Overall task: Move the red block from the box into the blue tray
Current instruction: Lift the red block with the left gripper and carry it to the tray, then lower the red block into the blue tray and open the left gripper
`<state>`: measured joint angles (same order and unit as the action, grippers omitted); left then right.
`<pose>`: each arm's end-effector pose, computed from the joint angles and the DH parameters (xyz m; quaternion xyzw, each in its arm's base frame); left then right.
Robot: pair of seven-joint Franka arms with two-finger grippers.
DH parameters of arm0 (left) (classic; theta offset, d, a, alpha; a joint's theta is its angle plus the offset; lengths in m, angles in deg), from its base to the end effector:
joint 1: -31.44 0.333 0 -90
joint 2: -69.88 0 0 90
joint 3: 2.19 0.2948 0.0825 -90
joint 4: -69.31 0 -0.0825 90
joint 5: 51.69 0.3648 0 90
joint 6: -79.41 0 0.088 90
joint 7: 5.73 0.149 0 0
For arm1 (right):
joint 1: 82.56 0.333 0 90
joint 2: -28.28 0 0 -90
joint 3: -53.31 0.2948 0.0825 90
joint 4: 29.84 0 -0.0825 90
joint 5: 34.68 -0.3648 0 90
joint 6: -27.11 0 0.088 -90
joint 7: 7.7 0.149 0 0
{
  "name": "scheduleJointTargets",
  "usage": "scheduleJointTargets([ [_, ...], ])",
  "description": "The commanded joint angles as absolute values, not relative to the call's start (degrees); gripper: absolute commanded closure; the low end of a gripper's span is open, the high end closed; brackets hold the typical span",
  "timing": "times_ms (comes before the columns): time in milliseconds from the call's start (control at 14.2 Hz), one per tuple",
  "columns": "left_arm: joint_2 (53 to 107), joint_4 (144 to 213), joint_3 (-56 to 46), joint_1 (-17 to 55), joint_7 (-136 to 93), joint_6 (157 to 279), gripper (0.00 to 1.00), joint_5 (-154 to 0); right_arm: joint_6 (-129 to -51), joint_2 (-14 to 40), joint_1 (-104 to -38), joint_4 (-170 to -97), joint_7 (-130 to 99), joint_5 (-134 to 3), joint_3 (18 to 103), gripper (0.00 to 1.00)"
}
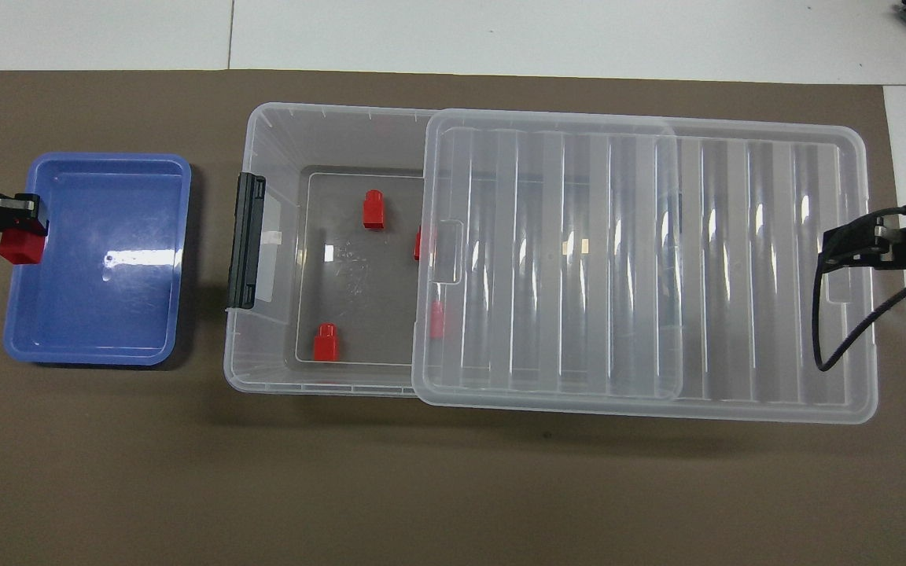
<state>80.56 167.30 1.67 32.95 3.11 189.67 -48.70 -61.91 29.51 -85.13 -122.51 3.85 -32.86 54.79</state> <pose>0.5968 0.0600 0.4227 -0.9986 0.0396 -0.0101 0.0323 0.5244 -0.0146 0.5503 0.9936 -0.1100 -0.0196 0.0180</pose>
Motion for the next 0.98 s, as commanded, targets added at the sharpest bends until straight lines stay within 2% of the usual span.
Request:
scheduleJointTargets([
  [0, 79.1, 174.59, 1.06, 33.46, 6.64, 196.99, 0.95, -49.4, -63.24, 30.83, -85.64, -124.15, 2.67, -33.8, 54.89, 0.0],
  [351, 83.32, 181.54, 1.06, 35.39, 9.91, 209.47, 0.94, -49.67, -63.24, 30.83, -85.64, -124.15, 2.67, -33.8, 54.89, 0.0],
  [491, 86.04, 182.25, 0.97, 36.44, 10.26, 212.55, 0.94, -49.76, -63.24, 30.83, -85.55, -124.15, 2.67, -33.8, 54.89, 0.0],
  [912, 87.63, 185.4, 0.97, 36.45, 10.44, 219.22, 0.93, -54.93, -63.24, 30.83, -85.55, -124.15, 2.67, -33.8, 54.89, 0.0],
])
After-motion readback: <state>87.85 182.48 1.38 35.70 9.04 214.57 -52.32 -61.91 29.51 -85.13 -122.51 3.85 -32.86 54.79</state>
